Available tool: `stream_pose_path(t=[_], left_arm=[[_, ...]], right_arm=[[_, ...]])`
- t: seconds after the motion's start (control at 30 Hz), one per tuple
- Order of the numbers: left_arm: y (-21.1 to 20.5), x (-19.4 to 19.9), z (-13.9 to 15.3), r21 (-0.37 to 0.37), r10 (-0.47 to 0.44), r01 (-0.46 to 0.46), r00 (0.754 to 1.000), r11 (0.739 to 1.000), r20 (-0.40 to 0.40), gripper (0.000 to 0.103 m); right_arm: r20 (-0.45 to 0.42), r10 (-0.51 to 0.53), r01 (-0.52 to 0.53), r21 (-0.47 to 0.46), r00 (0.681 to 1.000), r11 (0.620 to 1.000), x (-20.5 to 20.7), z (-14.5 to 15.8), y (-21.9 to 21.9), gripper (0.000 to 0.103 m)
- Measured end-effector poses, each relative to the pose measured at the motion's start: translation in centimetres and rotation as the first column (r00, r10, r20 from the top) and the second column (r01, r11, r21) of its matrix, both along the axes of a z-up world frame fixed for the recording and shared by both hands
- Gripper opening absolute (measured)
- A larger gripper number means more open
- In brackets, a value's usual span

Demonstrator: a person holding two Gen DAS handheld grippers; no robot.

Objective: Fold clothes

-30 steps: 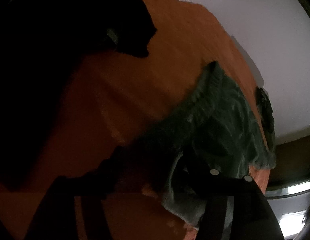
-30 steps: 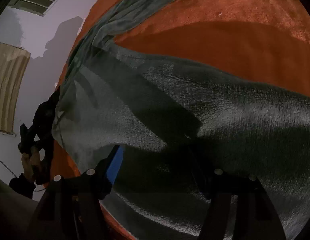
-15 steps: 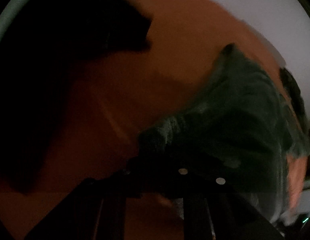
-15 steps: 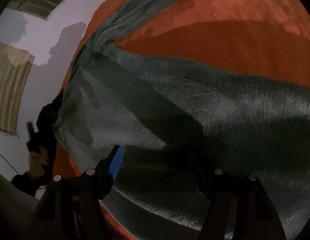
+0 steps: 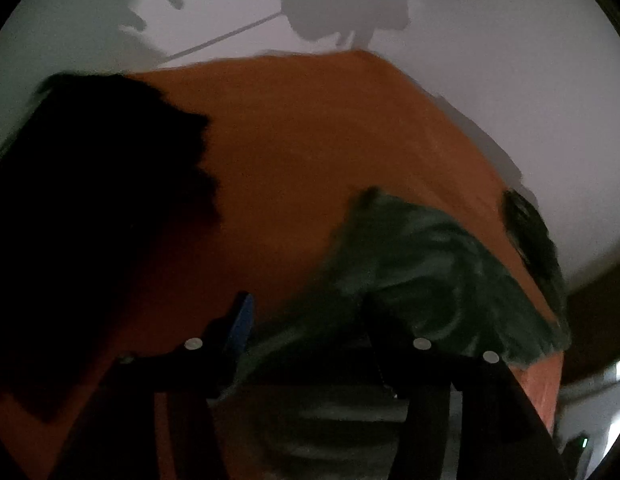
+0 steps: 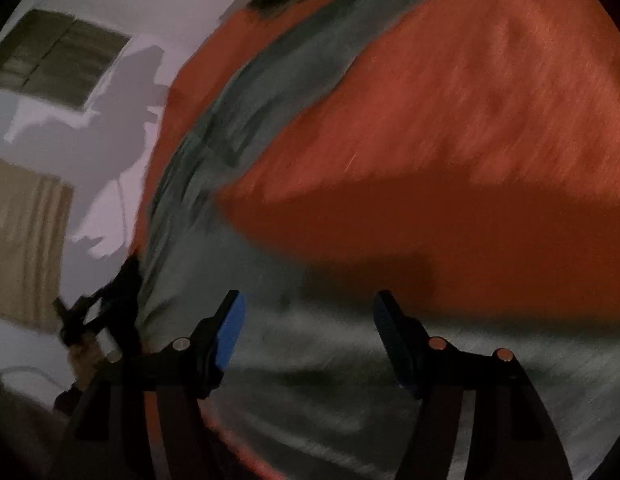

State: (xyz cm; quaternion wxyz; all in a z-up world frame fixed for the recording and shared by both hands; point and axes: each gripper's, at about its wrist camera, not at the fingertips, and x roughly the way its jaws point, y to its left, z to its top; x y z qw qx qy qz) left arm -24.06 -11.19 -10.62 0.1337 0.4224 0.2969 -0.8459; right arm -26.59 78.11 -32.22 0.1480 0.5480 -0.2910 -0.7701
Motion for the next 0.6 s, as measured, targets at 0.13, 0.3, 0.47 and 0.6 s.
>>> stream_pose_path(t=[0.13, 0.3, 0.47, 0.6], left_arm=[[0.9, -6.6, -1.2, -0.026, -0.122, 0.124, 0.99, 0.992, 0.075, 0.058], [0.1, -13.1, -3.2, -0.013, -0.149, 0.152, 0.979, 0.988, 0.139, 0.059], [-1.2, -17.5, -5.8, -0.015, -0.113, 0.118, 0.976, 0.993, 0.186, 0.06], [-0.9, -19.5, -7.1, 0.051, -0.158, 0.152, 0.978, 0.987, 0.139, 0.061]], right_arm=[[0.029, -0.064, 0.063, 0.054, 0.998, 0.997, -4.5, 1.4, 3.8, 0.066], [0.082, -0.114, 0.109, 0.057, 0.99, 0.992, -7.8, 2.3, 6.1, 0.066], [0.044, -0.116, 0.116, 0.001, 0.992, 0.993, -6.8, 1.8, 5.6, 0.066], [0.081, -0.086, 0.089, -0.034, 0.993, 0.995, -6.2, -0.3, 4.6, 0.066]])
